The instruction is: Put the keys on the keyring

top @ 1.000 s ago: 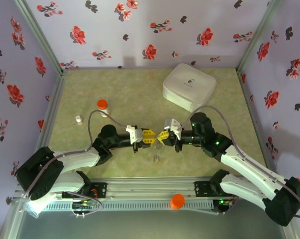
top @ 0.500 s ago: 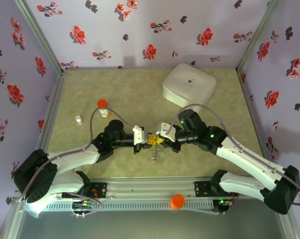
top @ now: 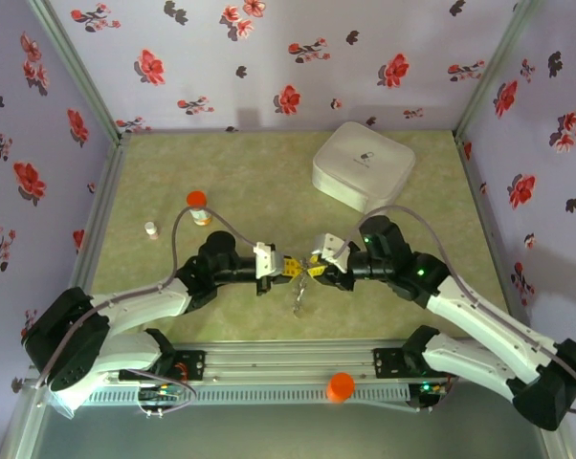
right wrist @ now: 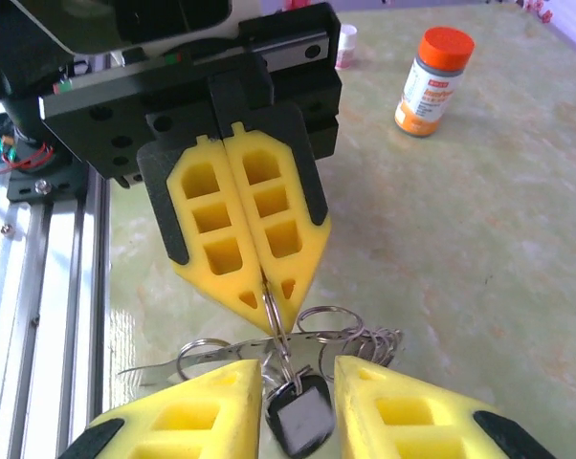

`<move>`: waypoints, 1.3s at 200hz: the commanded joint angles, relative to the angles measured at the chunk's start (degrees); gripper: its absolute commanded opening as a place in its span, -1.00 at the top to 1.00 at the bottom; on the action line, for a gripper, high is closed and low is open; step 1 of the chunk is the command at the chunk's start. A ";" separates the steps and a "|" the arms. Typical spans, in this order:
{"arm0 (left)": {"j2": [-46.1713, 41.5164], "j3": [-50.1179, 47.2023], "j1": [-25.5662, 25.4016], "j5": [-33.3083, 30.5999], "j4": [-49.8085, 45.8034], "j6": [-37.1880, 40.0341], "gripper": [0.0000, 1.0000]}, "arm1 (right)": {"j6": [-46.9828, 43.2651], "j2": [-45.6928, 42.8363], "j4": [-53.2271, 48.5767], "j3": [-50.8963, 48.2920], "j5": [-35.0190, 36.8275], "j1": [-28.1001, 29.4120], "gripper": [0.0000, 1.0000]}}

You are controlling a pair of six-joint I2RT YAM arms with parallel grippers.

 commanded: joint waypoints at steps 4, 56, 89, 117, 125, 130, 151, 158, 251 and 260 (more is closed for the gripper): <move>0.06 -1.67 0.11 0.03 11.26 -2.97 1.00 | 4.29 -1.07 5.26 -2.64 -2.46 -0.13 0.46; 1.32 -2.32 0.11 -0.23 14.79 -3.91 1.00 | 3.52 -0.31 4.07 -4.18 0.95 -0.14 0.36; 1.69 -2.36 0.11 -0.20 15.44 -4.37 1.00 | 3.47 -0.25 3.95 -4.08 1.40 -0.13 0.50; 1.42 -2.36 0.11 0.11 15.58 -4.46 1.00 | 2.16 -0.07 2.65 -3.53 3.18 -0.18 0.73; 1.34 -2.34 0.15 0.20 15.84 -4.67 1.00 | 1.61 0.27 1.91 -3.23 3.69 -0.13 0.81; 1.37 -2.36 0.10 0.34 16.29 -4.99 1.00 | 1.49 0.58 1.61 -2.97 3.85 -0.13 0.89; 1.27 -2.12 0.11 1.51 21.41 -8.35 1.00 | 1.23 1.97 0.96 -2.49 2.78 0.00 1.00; 1.10 -1.80 0.11 1.97 22.28 -9.15 1.00 | 1.21 2.42 0.75 -2.31 2.55 0.12 1.00; 1.28 -0.78 0.03 2.75 14.37 -3.36 1.00 | 0.19 -5.50 3.60 -3.74 6.35 1.27 0.57; 1.49 -0.73 0.02 2.77 14.09 -3.11 1.00 | 0.31 -7.00 5.27 -4.11 4.35 1.36 0.56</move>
